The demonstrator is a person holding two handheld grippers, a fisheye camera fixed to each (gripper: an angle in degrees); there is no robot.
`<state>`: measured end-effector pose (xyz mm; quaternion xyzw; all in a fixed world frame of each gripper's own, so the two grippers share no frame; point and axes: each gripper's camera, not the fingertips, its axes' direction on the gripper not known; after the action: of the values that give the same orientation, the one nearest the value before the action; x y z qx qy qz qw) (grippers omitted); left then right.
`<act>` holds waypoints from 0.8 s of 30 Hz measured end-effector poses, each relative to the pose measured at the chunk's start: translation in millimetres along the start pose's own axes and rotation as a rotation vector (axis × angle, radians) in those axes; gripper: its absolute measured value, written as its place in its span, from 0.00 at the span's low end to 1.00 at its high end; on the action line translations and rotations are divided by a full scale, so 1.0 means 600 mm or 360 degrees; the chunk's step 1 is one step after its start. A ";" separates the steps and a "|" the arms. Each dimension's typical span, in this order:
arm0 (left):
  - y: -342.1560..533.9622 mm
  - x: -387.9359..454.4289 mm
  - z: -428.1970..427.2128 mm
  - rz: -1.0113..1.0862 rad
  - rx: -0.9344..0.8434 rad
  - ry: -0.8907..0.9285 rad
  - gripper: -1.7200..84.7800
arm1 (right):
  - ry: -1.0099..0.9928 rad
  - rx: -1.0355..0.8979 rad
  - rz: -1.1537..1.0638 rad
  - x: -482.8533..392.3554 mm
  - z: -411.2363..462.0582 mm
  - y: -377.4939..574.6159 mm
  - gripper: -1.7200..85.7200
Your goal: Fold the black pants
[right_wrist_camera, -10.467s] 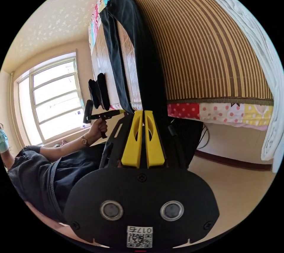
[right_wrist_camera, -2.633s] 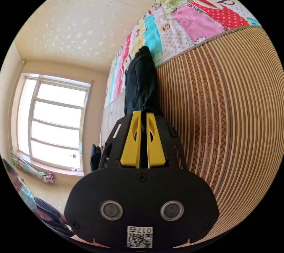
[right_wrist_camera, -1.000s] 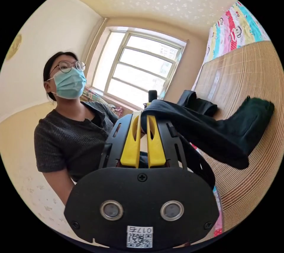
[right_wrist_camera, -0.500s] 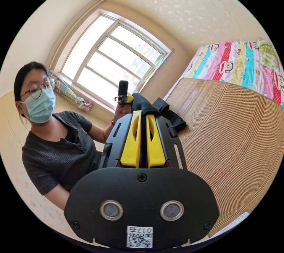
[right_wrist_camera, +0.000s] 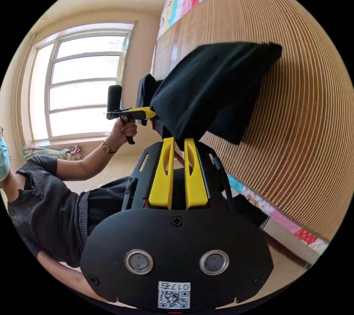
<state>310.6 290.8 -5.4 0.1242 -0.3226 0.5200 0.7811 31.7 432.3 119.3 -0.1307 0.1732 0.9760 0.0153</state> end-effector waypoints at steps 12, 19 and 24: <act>-0.045 -0.291 0.009 -0.0501 0.0346 0.0220 0.22 | -0.0248 0.0358 0.0477 0.222 0.000 -0.060 0.29; -0.173 -0.366 0.070 -0.0413 0.0026 0.0201 0.18 | -0.0323 0.0315 0.0443 0.247 0.061 -0.161 0.21; -0.142 -0.359 0.069 -0.0527 -0.0103 0.0106 0.13 | -0.0415 0.0285 0.0542 0.261 0.079 -0.112 0.17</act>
<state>317.1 74.8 -97.9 0.1330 -0.2882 0.3774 0.8699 -126.0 509.4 99.1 0.0294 0.2754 0.9539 -0.1157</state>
